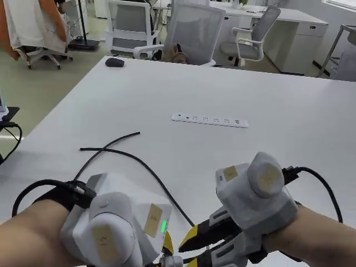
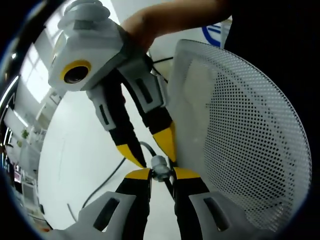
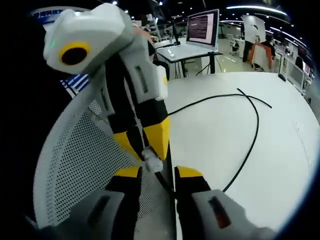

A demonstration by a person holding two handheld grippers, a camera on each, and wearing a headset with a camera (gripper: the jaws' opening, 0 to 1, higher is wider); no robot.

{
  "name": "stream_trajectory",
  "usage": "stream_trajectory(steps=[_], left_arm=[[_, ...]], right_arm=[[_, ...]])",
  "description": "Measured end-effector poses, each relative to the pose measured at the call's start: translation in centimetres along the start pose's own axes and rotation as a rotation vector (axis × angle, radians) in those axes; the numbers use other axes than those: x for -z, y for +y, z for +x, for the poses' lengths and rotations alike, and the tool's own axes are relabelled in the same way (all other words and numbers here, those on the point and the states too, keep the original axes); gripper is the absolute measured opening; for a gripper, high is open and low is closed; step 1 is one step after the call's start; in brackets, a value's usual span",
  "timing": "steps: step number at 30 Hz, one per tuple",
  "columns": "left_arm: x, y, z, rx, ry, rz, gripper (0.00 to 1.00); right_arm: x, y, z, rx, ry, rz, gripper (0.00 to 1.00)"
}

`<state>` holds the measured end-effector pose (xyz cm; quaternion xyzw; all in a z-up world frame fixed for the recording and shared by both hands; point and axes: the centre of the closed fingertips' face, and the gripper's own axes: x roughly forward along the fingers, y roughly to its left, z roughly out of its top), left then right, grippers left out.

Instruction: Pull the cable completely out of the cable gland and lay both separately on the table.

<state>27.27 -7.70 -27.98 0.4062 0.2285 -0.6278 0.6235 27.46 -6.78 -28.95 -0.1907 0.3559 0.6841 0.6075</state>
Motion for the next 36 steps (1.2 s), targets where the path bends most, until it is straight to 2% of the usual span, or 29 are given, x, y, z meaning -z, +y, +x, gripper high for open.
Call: stream_trajectory(steps=[3, 6, 10, 16, 18, 19, 20, 21, 22, 23, 26, 28, 29, 31, 32, 33, 34, 36], left_arm=[[0.1, -0.1, 0.0, 0.004, -0.005, -0.012, 0.17], [0.3, -0.1, 0.2, 0.006, -0.008, -0.027, 0.17], [0.4, -0.1, 0.5, 0.018, -0.029, -0.073, 0.17], [0.7, 0.1, 0.9, 0.053, -0.102, -0.238, 0.17], [0.6, 0.1, 1.0, 0.066, -0.14, -0.3, 0.17], [0.7, 0.1, 0.9, 0.087, -0.156, -0.398, 0.17], [0.7, -0.1, 0.8, 0.113, -0.164, -0.454, 0.17], [0.8, 0.1, 0.8, 0.121, -0.175, -0.485, 0.17], [0.9, 0.2, 0.7, 0.13, -0.196, -0.493, 0.17], [0.9, 0.2, 0.7, 0.136, -0.212, -0.529, 0.17], [0.9, 0.7, 0.7, 0.142, -0.262, -0.641, 0.17], [1.0, 0.9, 0.6, 0.147, -0.282, -0.68, 0.17], [1.0, 1.0, 0.6, 0.148, -0.293, -0.692, 0.17], [0.9, 0.7, 0.7, 0.145, -0.289, -0.685, 0.17], [0.8, 0.6, 0.7, 0.139, -0.281, -0.648, 0.17], [0.8, 0.4, 0.8, 0.123, -0.257, -0.571, 0.17], [0.7, 0.1, 0.9, 0.12, -0.241, -0.542, 0.17], [0.7, -0.2, 1.0, 0.105, -0.199, -0.48, 0.17]], right_arm=[[-0.1, 0.1, 0.3, -0.035, 0.018, -0.005, 0.23], [0.0, 0.6, 0.5, -0.064, 0.037, -0.025, 0.15], [0.3, 0.6, 0.7, -0.04, 0.064, -0.065, 0.13], [0.7, 0.3, 0.9, 0.035, 0.078, -0.113, 0.12], [0.8, 0.1, 0.8, 0.073, 0.083, -0.173, 0.12], [0.7, 0.2, 0.8, 0.087, 0.082, -0.204, 0.12], [0.7, 0.4, 0.9, 0.091, 0.078, -0.208, 0.11], [0.6, 0.4, 0.9, 0.108, 0.076, -0.21, 0.11], [0.5, 0.0, 0.9, 0.146, 0.076, -0.259, 0.11], [0.4, -0.1, 0.9, 0.166, 0.079, -0.303, 0.11], [0.2, -0.6, 0.7, 0.252, 0.109, -0.39, 0.11], [0.2, -0.8, 0.7, 0.288, 0.122, -0.443, 0.11], [0.2, -0.9, 0.6, 0.311, 0.133, -0.476, 0.11], [0.3, -0.8, 0.7, 0.295, 0.126, -0.44, 0.12], [0.5, -0.7, 0.8, 0.276, 0.125, -0.415, 0.12], [0.6, -0.5, 0.9, 0.24, 0.119, -0.371, 0.13], [0.8, -0.2, 1.0, 0.187, 0.11, -0.322, 0.13], [1.0, 0.0, 0.6, 0.132, 0.119, -0.275, 0.14]])
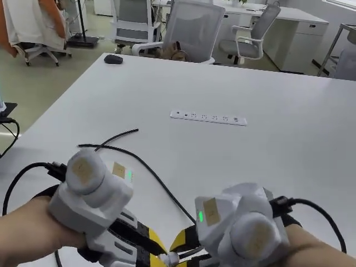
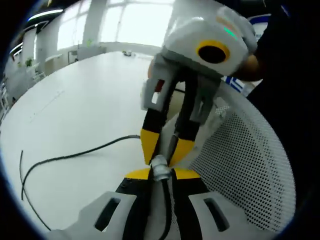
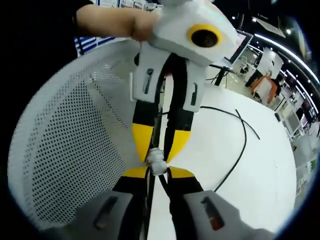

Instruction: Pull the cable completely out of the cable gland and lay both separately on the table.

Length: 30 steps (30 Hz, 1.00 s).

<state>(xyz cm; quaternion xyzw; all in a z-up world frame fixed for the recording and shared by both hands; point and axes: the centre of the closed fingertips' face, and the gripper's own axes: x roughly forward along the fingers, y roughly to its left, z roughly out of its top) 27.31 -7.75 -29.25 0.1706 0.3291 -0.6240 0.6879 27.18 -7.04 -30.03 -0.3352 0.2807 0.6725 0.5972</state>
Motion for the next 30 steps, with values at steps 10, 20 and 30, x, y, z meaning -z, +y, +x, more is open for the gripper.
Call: stream_trajectory(steps=[10, 20, 30], left_arm=[[-0.4, -0.5, 0.2, -0.081, 0.133, 0.293, 0.17], [-0.3, 0.0, 0.4, -0.079, 0.121, 0.262, 0.17], [-0.1, 0.7, 1.7, -0.056, 0.052, 0.057, 0.17]], right_arm=[[0.0, -0.1, 0.0, -0.108, 0.0, 0.068, 0.21], [0.2, 0.2, 0.6, -0.068, 0.039, 0.03, 0.12], [1.9, -0.7, 1.0, 0.113, 0.07, -0.047, 0.13]])
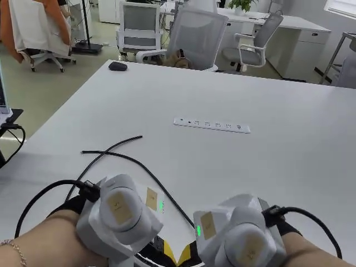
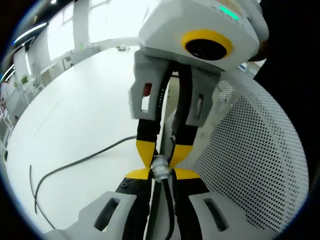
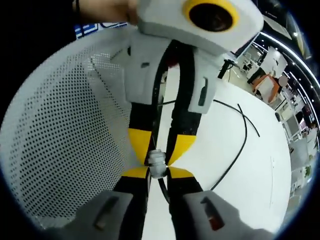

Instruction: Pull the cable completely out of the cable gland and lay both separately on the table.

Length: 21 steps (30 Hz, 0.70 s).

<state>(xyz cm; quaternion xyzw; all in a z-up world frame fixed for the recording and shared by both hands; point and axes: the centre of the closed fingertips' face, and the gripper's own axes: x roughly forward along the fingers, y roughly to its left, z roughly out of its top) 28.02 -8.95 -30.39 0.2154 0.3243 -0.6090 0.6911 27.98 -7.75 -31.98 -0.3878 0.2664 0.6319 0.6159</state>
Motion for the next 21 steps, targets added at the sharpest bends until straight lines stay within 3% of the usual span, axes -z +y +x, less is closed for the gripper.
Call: stream_trajectory(steps=[1, 3, 5, 7, 10, 13, 17, 21], left_arm=[[-0.1, 0.1, 0.1, -0.007, -0.009, -0.005, 0.17], [0.0, 0.4, 0.5, -0.033, -0.023, 0.0, 0.17], [0.1, 0.7, 0.7, -0.061, -0.024, 0.027, 0.17], [0.6, 1.3, 1.1, -0.093, -0.001, 0.076, 0.17], [1.0, 2.2, 1.6, -0.145, 0.043, 0.143, 0.17], [0.4, 2.4, 1.5, -0.161, 0.021, 0.154, 0.17], [0.5, 2.9, 1.4, -0.177, 0.015, 0.156, 0.18], [1.0, 3.5, 1.2, -0.196, 0.036, 0.155, 0.17]], right_arm=[[0.1, -0.2, 0.0, 0.011, -0.017, 0.036, 0.14], [1.2, -0.1, 0.1, 0.013, 0.0, 0.099, 0.19], [2.3, -1.3, 0.1, 0.098, 0.044, 0.048, 0.21], [3.0, -1.4, 0.2, 0.113, 0.081, 0.045, 0.18], [2.9, -2.5, 0.3, 0.156, 0.068, 0.058, 0.15], [3.0, -3.3, 0.4, 0.18, 0.065, 0.058, 0.06], [3.2, -3.9, 0.2, 0.202, 0.063, 0.079, 0.06], [5.3, -4.9, -0.5, 0.26, 0.143, 0.143, 0.06]])
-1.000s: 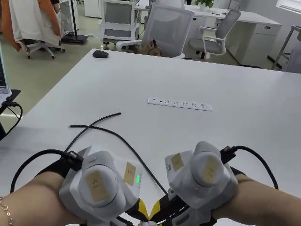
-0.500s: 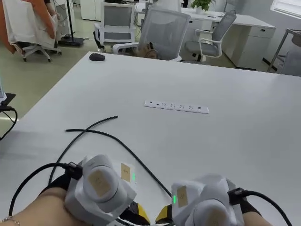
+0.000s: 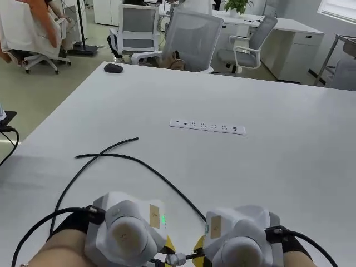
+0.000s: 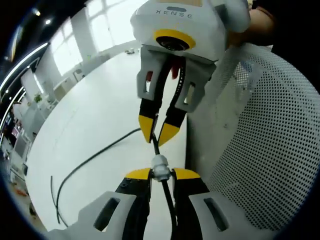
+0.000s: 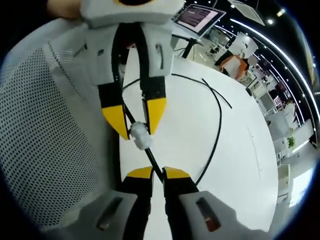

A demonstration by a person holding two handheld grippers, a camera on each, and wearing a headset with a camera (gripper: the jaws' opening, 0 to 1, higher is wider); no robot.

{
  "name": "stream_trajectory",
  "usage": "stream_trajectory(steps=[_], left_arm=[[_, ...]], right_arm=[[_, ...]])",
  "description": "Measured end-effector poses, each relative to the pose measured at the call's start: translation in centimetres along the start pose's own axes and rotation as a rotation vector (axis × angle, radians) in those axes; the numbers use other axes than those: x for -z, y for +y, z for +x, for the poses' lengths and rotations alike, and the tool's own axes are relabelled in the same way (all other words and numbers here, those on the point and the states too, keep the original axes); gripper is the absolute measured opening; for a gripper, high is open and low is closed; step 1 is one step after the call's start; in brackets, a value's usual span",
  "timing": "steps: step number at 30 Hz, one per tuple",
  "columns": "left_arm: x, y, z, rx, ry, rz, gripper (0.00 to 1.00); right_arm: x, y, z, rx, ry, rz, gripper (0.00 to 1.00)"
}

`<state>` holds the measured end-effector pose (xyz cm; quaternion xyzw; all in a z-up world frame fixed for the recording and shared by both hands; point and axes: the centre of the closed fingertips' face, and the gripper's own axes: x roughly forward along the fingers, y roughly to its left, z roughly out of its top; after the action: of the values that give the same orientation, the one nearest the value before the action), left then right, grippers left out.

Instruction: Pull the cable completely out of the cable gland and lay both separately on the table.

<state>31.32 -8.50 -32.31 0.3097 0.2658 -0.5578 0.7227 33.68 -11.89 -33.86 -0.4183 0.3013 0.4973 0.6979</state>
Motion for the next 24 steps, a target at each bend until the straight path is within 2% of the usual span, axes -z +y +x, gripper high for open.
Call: stream_trajectory(steps=[3, 5, 8, 13, 15, 16, 17, 18, 19, 20, 21, 22, 24], left_arm=[[0.5, 0.1, 0.0, -0.01, 0.027, 0.013, 0.17], [0.6, 0.2, 0.0, -0.015, 0.031, 0.023, 0.17], [0.4, 0.4, -0.1, -0.028, 0.024, 0.029, 0.17], [0.0, 0.7, -0.4, -0.042, 0.004, 0.01, 0.17], [-0.1, 0.8, -0.5, -0.047, -0.001, 0.009, 0.17], [-0.2, 0.8, -0.5, -0.048, -0.002, 0.012, 0.17], [-0.2, 0.9, -0.5, -0.055, -0.001, 0.026, 0.17], [-0.2, 0.9, -0.5, -0.056, -0.001, 0.029, 0.17], [-0.2, 1.0, -0.4, -0.057, -0.002, 0.031, 0.17], [-0.2, 1.1, -0.4, -0.058, -0.002, 0.031, 0.17], [-0.2, 1.1, -0.3, -0.058, -0.003, 0.032, 0.17], [-0.2, 1.2, -0.3, -0.059, -0.001, 0.037, 0.17], [0.0, 1.1, -0.2, -0.058, 0.006, 0.052, 0.17]], right_arm=[[1.7, -0.7, 0.0, 0.021, 0.057, 0.07, 0.06], [2.3, -1.0, 0.0, 0.028, 0.077, 0.086, 0.06], [3.4, -1.5, -0.1, 0.05, 0.115, 0.128, 0.07], [4.4, -1.8, -0.4, 0.076, 0.164, 0.158, 0.07], [4.7, -1.9, -0.4, 0.085, 0.181, 0.155, 0.07], [5.1, -2.1, -0.7, 0.096, 0.218, 0.105, 0.07], [4.8, -1.6, -0.7, 0.075, 0.238, 0.055, 0.08], [4.5, -1.3, -0.7, 0.073, 0.229, 0.067, 0.1], [2.9, -0.7, -0.6, 0.05, 0.176, 0.083, 0.13], [2.4, -0.4, -0.5, 0.038, 0.157, 0.081, 0.16], [1.1, 0.2, -0.4, 0.007, 0.116, 0.06, 0.2], [0.2, 0.7, -0.4, -0.011, 0.095, 0.073, 0.22], [-1.3, 1.1, -0.2, -0.03, 0.05, 0.049, 0.22]])
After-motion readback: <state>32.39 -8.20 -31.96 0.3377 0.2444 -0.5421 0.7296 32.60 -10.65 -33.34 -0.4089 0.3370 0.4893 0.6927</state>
